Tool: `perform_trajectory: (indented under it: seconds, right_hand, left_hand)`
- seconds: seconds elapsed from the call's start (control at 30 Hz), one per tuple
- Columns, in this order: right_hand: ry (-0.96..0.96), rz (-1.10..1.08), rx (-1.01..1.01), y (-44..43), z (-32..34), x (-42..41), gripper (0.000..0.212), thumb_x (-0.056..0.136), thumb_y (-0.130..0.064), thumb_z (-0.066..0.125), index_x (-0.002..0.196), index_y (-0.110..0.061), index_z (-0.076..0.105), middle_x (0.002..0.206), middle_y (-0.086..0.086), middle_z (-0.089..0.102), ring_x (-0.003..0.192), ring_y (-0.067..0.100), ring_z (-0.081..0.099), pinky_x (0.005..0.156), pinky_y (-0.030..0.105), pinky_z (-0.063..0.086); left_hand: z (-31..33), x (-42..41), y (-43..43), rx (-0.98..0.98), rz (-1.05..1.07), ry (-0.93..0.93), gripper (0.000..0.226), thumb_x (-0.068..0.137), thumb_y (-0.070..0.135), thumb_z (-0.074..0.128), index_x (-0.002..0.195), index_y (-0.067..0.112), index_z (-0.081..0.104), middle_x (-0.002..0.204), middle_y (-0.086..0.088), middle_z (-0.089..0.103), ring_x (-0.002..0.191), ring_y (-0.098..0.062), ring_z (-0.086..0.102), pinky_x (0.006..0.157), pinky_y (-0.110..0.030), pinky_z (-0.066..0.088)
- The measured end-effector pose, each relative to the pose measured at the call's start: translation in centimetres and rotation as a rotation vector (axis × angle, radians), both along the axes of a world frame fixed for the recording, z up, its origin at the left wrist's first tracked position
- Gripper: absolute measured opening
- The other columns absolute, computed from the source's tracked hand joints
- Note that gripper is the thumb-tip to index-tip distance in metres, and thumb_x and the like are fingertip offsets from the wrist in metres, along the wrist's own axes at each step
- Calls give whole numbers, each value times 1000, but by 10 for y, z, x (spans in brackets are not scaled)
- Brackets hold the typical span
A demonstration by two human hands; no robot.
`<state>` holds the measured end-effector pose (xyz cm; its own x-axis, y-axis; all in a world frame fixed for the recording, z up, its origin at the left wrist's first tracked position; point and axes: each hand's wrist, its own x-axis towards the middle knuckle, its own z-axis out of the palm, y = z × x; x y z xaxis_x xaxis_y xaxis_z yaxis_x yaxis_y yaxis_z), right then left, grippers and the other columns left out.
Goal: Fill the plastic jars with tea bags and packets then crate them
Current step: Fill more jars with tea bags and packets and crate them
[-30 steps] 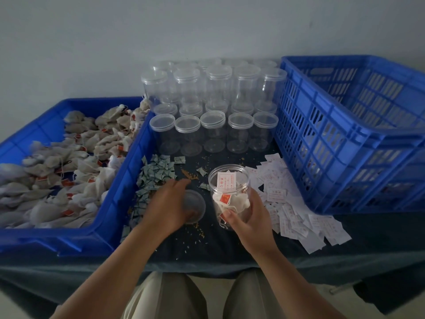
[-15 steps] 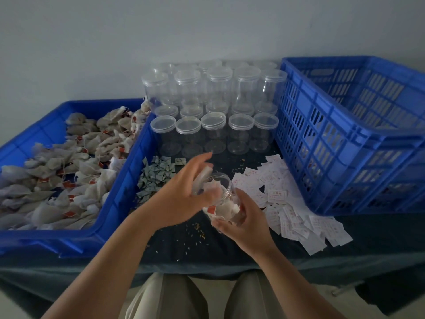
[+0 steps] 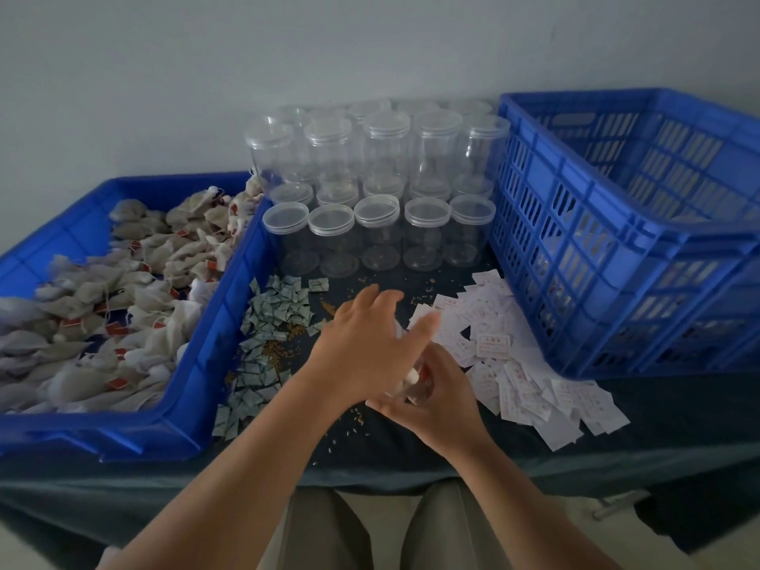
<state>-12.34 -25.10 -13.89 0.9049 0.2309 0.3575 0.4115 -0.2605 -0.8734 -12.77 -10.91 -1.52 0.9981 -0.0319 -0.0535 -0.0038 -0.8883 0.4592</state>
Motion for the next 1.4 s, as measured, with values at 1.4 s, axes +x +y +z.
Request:
perform_trajectory:
  seconds: [1.4]
  right_hand:
    - [2,-10,-180,-5,3,4,61,66,-51,90,117,-43,57,101,-21,71,89,6,71,74,22,57]
  left_hand:
    - [-29,3,1,-42,5,-276,25,101,51,41,111,40,61,108,24,61,101,-5,55,74,-30,47]
